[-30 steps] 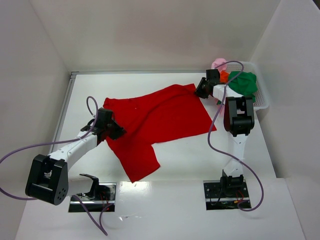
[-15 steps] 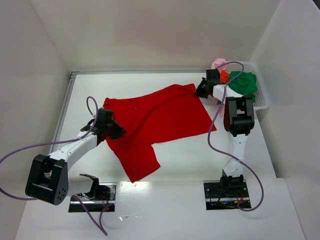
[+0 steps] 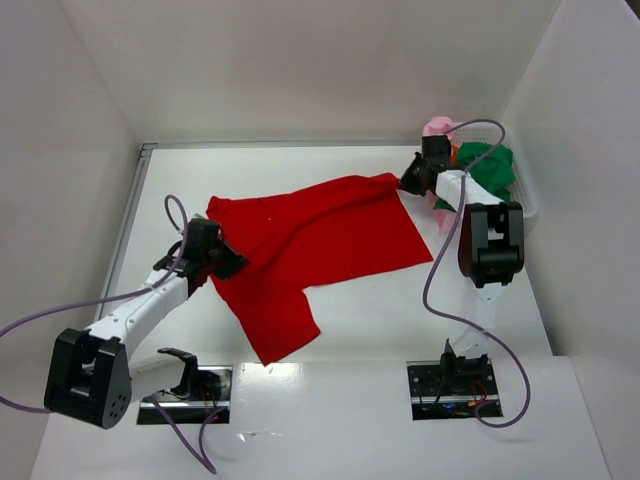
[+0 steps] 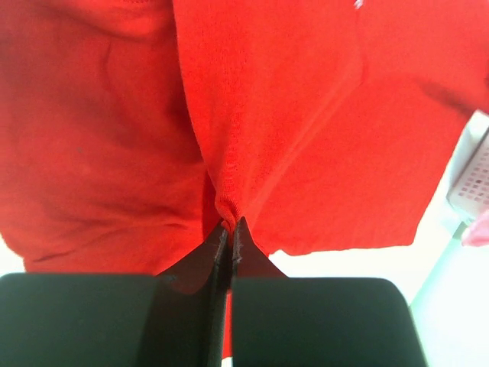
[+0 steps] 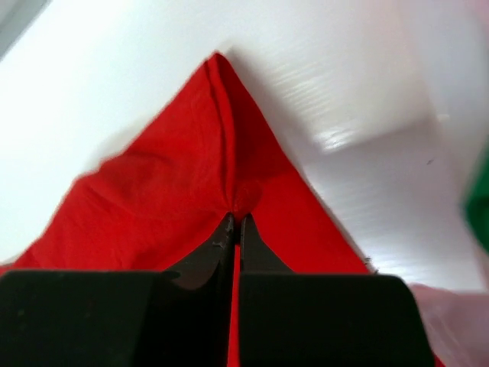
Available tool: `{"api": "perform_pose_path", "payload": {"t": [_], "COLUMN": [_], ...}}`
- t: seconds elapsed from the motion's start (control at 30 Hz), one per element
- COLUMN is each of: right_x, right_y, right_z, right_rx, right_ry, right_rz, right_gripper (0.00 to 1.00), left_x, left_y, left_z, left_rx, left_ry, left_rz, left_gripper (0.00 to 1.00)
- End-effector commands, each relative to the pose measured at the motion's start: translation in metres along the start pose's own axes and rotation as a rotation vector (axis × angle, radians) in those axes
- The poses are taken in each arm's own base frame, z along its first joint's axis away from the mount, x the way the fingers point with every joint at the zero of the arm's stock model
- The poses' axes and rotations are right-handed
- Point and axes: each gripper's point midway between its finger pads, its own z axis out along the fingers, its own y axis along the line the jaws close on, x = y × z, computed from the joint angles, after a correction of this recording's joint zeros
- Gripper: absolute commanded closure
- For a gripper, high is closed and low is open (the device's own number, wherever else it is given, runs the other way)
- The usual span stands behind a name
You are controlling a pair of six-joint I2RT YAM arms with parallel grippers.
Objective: Fold and stack the t-shirts
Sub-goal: Fold the flattened tshirt in 1/3 of the way
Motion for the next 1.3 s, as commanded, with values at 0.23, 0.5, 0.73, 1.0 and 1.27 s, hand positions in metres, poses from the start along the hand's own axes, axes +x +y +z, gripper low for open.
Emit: {"api": "perform_pose_path", "payload": {"t": [0.23,0.5,0.73,1.0,1.27], "right_x": [-0.025,-0.003,0.011,0.028,0.049], "right_y": [-0.054,-0.051,-0.052,-0.051,-0.049], "right_z": [-0.010,-0.003,-0.010,-0.018,-0.028], "right_rx": [0.118,0.048,0.023,0.033,0.031], "right_ry": [-0.053,0.050,0.081,0.122,0.158], "right_rz": [0.075,0.079,0.053,0.024,0.022], "right_gripper": [1.00,1.00,1.00,1.00,1.00], "left_x": [-0.021,-0.048,-0.049,-0.061,-0.067], "left_y": [0.020,0.029,0.040,0.040,0.040], "left_z": [-0.033,-0.047,-0.044,-0.065,-0.054], "left_rx": [-0.021,-0.044,-0.103,-0.071,-0.088], "left_ry": [-0.126,-0.209,-0.203,-0.289,-0.283], "left_rz": [-0.075,-0.094,-0.101,-0.143,-0.138], "left_gripper": [1.00,1.00,1.00,1.00,1.00]}}
